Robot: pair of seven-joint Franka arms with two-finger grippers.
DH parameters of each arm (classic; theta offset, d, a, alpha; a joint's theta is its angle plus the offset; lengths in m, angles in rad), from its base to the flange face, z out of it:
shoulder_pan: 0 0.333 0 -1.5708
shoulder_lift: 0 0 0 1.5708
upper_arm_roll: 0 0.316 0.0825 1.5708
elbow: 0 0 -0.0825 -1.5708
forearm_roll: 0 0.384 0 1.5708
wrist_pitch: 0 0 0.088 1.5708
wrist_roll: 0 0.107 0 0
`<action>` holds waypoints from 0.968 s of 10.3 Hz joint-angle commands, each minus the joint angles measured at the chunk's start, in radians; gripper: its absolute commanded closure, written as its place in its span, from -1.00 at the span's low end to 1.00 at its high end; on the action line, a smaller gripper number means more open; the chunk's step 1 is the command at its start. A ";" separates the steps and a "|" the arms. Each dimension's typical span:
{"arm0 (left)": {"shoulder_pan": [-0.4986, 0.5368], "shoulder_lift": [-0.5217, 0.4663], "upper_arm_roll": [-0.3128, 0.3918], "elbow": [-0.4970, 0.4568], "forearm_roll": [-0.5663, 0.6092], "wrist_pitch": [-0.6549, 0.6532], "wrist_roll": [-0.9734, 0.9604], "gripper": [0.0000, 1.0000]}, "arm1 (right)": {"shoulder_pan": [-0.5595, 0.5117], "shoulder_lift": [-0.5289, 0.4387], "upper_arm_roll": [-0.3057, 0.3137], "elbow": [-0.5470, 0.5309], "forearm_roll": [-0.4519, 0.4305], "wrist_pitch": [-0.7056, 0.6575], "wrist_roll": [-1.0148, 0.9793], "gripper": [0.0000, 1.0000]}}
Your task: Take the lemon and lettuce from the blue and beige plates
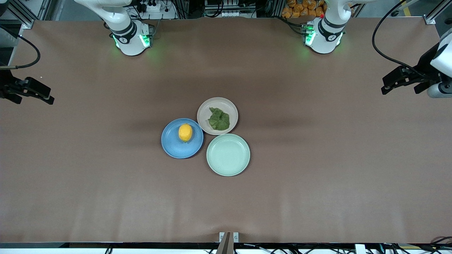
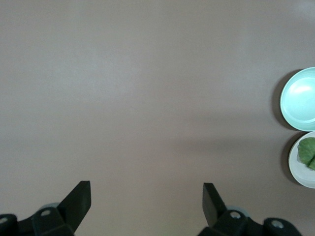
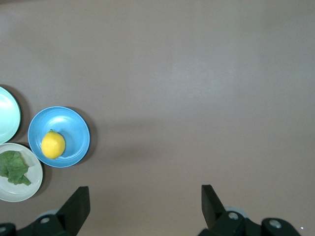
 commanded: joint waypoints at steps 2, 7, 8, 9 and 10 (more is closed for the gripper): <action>-0.009 0.010 -0.073 -0.031 -0.003 -0.005 -0.014 -1.00 | 0.100 0.036 0.004 -0.063 0.011 0.086 0.054 -1.00; -0.137 0.104 -0.078 -0.052 -0.058 0.042 -0.153 -1.00 | 0.295 0.216 0.032 -0.166 0.112 0.324 0.242 -1.00; -0.192 0.140 -0.078 -0.052 -0.067 0.072 -0.230 -1.00 | 0.300 0.259 0.038 -0.168 0.146 0.364 0.242 -1.00; -0.249 0.176 -0.078 -0.052 -0.067 0.110 -0.308 -1.00 | 0.303 0.303 0.070 -0.169 0.149 0.388 0.240 -1.00; -0.298 0.216 -0.078 -0.054 -0.067 0.147 -0.398 -1.00 | 0.301 0.354 0.114 -0.186 0.148 0.442 0.239 -1.00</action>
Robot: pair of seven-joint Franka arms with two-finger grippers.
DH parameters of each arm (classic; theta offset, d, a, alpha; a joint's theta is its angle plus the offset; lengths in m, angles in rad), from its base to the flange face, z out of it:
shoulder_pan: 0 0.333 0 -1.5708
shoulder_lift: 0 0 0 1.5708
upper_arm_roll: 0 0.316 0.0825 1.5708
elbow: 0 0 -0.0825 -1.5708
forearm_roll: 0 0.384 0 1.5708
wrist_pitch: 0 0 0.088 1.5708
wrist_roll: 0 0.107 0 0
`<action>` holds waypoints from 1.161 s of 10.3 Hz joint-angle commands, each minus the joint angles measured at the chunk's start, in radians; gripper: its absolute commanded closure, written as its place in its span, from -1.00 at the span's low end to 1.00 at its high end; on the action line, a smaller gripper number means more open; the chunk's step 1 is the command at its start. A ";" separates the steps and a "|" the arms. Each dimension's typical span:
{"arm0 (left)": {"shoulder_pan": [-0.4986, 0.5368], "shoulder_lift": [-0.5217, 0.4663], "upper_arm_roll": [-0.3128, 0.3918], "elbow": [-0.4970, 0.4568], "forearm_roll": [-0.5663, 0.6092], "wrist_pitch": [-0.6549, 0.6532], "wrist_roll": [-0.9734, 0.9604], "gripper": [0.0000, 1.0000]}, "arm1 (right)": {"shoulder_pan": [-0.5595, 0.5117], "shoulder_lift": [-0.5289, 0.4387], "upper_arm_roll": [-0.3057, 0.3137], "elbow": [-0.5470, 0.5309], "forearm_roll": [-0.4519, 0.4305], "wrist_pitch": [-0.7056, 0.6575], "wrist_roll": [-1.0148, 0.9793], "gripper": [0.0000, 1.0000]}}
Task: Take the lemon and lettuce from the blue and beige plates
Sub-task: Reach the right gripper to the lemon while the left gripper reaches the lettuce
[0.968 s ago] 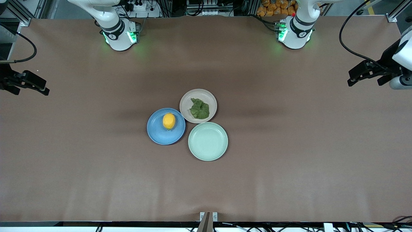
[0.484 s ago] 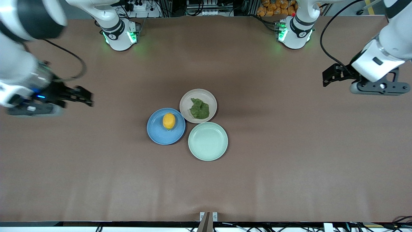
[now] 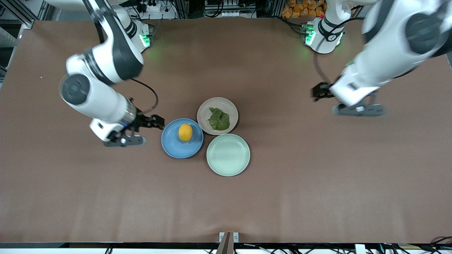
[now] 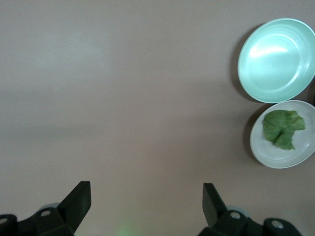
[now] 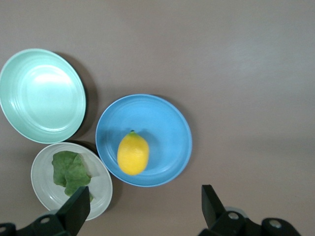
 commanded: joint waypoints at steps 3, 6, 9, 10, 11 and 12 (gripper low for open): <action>-0.192 0.178 0.008 0.017 -0.019 0.168 -0.403 -1.00 | -0.002 0.133 0.134 -0.125 0.004 0.279 0.002 -1.00; -0.232 0.268 0.005 0.019 -0.019 0.237 -0.503 -1.00 | 0.021 0.185 0.134 -0.125 -0.133 0.307 0.005 -1.00; -0.271 0.360 0.000 0.023 -0.113 0.384 -0.546 -1.00 | 0.031 0.203 0.133 -0.126 -0.158 0.307 0.011 -1.00; -0.289 0.388 0.000 0.023 -0.118 0.433 -0.589 -1.00 | 0.029 0.215 0.133 -0.126 -0.158 0.307 0.019 -1.00; -0.311 0.413 -0.001 0.025 -0.118 0.472 -0.625 -1.00 | 0.029 0.228 0.131 -0.128 -0.158 0.306 0.065 -1.00; -0.321 0.440 -0.001 0.025 -0.119 0.521 -0.656 -1.00 | 0.029 0.238 0.130 -0.128 -0.158 0.304 0.098 -1.00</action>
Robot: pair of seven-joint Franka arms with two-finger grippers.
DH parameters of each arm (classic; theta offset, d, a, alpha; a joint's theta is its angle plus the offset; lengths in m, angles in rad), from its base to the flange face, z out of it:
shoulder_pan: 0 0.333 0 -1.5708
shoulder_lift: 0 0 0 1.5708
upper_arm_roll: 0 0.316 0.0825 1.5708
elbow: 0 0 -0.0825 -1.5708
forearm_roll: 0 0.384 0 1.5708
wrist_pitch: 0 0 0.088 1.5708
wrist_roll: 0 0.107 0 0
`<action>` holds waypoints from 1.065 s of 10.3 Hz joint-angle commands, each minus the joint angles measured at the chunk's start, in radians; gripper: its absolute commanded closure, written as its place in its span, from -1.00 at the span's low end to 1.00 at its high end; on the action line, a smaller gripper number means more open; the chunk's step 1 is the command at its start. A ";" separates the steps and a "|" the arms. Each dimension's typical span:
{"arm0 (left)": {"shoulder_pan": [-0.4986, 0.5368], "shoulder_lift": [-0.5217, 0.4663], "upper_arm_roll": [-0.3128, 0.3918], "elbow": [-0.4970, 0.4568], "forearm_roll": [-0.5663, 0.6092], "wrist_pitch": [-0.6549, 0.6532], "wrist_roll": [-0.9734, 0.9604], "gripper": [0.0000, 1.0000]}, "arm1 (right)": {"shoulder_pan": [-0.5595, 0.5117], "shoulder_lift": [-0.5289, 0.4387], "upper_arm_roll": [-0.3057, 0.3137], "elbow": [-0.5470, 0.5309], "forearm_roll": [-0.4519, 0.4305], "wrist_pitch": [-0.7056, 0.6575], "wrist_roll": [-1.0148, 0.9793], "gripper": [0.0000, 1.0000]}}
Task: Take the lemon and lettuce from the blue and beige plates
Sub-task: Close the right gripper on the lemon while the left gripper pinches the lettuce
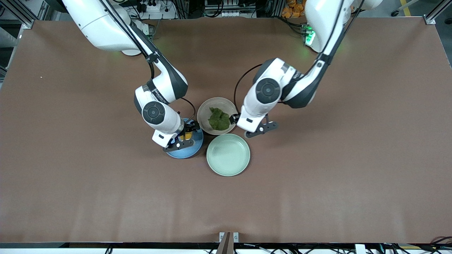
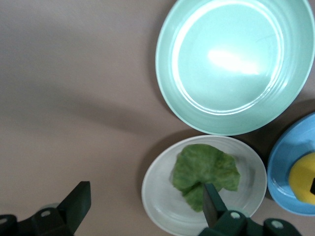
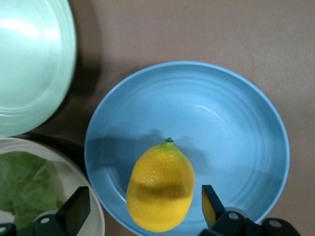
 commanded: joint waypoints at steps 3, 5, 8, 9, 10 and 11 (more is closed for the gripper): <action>-0.062 0.114 0.005 0.027 -0.024 0.201 -0.118 -1.00 | 0.000 0.027 0.000 -0.004 -0.025 0.007 0.059 -1.00; -0.063 0.144 -0.014 0.030 -0.025 0.291 -0.133 -1.00 | 0.001 0.032 -0.009 -0.004 -0.027 0.001 0.061 -1.00; -0.076 0.176 -0.029 0.039 -0.018 0.324 -0.152 -1.00 | 0.003 0.032 -0.017 -0.005 -0.067 0.001 0.058 -0.49; -0.089 0.176 -0.029 0.039 -0.013 0.324 -0.150 -1.00 | 0.001 0.033 -0.017 -0.005 -0.067 -0.002 0.058 -0.39; -0.106 0.179 -0.029 0.039 0.005 0.324 -0.147 -1.00 | 0.000 0.033 -0.017 -0.008 -0.067 -0.002 0.058 -0.34; -0.120 0.188 -0.029 0.039 0.036 0.324 -0.147 -1.00 | 0.000 0.033 -0.017 -0.014 -0.067 -0.001 0.055 -0.19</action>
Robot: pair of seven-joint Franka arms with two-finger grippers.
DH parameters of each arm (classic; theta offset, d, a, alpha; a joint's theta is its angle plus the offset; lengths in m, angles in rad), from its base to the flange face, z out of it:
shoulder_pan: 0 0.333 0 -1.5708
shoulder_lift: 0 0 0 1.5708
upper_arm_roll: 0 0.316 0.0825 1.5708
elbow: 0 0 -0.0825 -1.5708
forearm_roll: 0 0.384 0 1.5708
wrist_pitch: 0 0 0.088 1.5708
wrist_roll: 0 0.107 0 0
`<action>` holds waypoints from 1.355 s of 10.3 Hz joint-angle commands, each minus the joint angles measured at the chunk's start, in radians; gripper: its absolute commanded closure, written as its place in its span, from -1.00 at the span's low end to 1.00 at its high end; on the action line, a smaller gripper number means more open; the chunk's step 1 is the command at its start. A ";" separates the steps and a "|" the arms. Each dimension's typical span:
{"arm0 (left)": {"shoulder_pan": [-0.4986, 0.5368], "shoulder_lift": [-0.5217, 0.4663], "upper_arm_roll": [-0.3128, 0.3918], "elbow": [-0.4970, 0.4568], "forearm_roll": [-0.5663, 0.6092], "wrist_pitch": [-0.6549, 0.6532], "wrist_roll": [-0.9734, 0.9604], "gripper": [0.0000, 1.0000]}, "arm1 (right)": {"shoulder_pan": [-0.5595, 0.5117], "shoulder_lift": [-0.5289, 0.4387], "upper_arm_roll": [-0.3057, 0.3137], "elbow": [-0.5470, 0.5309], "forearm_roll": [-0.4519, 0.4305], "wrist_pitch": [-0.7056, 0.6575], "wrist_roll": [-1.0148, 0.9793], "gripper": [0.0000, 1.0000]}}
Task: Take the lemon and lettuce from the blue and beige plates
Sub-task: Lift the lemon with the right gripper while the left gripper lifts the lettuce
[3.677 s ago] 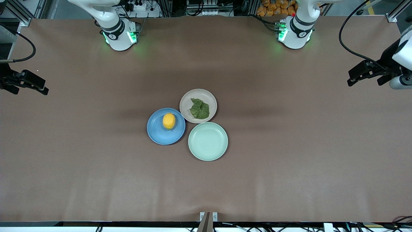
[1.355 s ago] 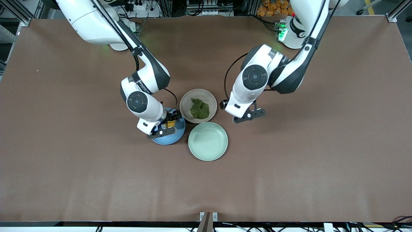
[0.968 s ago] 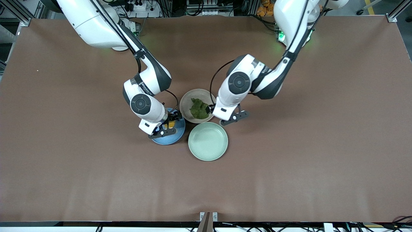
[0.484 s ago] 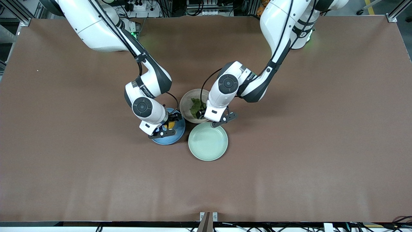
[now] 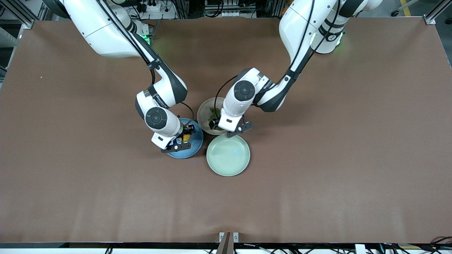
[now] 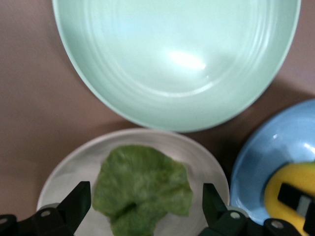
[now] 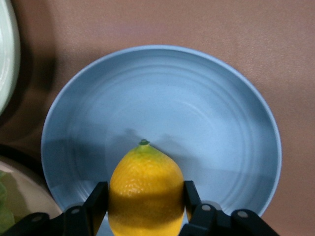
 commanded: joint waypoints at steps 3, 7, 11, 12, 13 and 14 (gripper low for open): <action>-0.033 0.040 0.002 0.018 0.089 0.008 -0.007 -1.00 | -0.003 -0.013 -0.005 -0.009 -0.027 -0.013 0.009 0.60; -0.039 0.060 0.001 0.018 0.155 0.008 0.000 -0.69 | -0.052 -0.050 -0.041 0.128 0.066 -0.210 -0.117 1.00; -0.047 0.069 -0.007 0.015 0.165 0.001 -0.001 0.65 | -0.110 -0.110 -0.231 0.198 0.088 -0.395 -0.247 1.00; -0.045 0.066 -0.010 0.014 0.163 -0.006 -0.004 1.00 | -0.123 -0.111 -0.283 0.195 0.089 -0.417 -0.255 1.00; -0.042 0.060 -0.013 0.015 0.162 -0.030 -0.007 1.00 | -0.156 -0.108 -0.292 0.188 0.089 -0.421 -0.267 1.00; -0.037 0.050 -0.012 0.017 0.165 -0.057 -0.007 1.00 | -0.199 -0.102 -0.295 0.163 0.091 -0.409 -0.316 1.00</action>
